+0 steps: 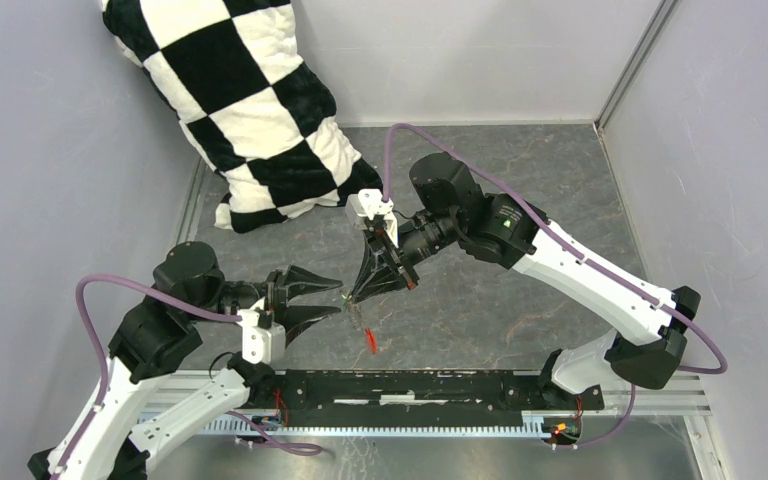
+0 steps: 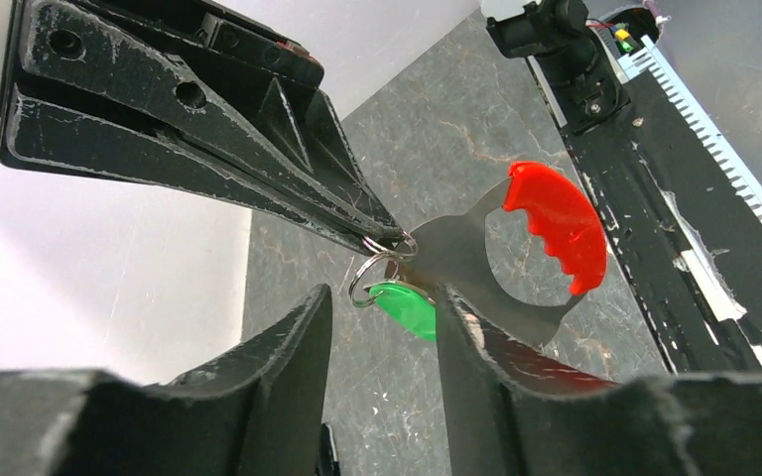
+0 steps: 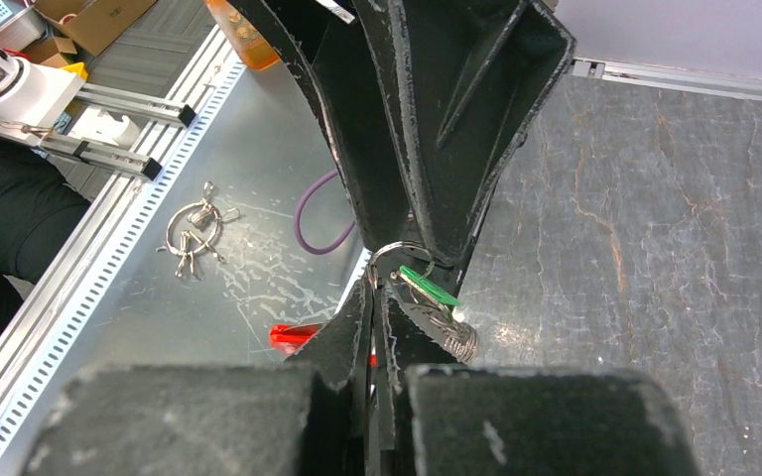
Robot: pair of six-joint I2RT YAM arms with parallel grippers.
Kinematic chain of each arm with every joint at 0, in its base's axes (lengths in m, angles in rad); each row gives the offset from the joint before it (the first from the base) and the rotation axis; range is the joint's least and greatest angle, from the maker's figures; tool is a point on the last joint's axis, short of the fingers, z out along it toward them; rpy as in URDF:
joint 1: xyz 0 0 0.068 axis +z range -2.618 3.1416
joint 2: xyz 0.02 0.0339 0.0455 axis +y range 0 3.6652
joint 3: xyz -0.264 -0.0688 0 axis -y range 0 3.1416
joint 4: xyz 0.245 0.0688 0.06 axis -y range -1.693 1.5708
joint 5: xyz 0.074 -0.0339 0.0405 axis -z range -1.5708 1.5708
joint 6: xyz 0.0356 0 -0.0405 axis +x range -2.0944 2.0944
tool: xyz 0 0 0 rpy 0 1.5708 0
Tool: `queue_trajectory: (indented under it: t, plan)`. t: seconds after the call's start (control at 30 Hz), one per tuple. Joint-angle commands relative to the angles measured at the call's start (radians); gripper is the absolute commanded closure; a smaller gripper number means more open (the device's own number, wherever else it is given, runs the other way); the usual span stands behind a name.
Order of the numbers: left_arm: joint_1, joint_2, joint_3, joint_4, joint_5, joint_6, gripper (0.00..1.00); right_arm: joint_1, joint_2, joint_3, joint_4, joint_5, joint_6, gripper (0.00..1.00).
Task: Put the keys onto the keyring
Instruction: Adjust the key on the keyring.
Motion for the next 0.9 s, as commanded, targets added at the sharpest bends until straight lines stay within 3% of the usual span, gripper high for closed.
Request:
queue_trajectory:
  t: [0.0,0.07,0.13,0.47,0.87]
  plan:
    - [0.000,0.019,0.015,-0.008,0.020,0.071,0.42,-0.002,-0.002,0.005,0.017,-0.006,-0.010,0.99]
    - [0.000,0.012,-0.007,0.044,0.018,0.050,0.35,-0.002,0.002,0.014,0.017,-0.006,-0.010,0.99]
    - [0.000,0.011,-0.019,0.058,0.023,0.073,0.38,-0.002,0.005,0.024,0.014,-0.006,-0.012,0.99]
    - [0.000,0.027,0.009,0.018,0.047,0.129,0.70,-0.003,0.011,0.028,-0.011,0.021,-0.023,0.99]
    - [0.000,0.016,0.009,-0.029,0.049,0.166,0.89,-0.008,-0.021,-0.007,0.075,0.050,0.038,1.00]
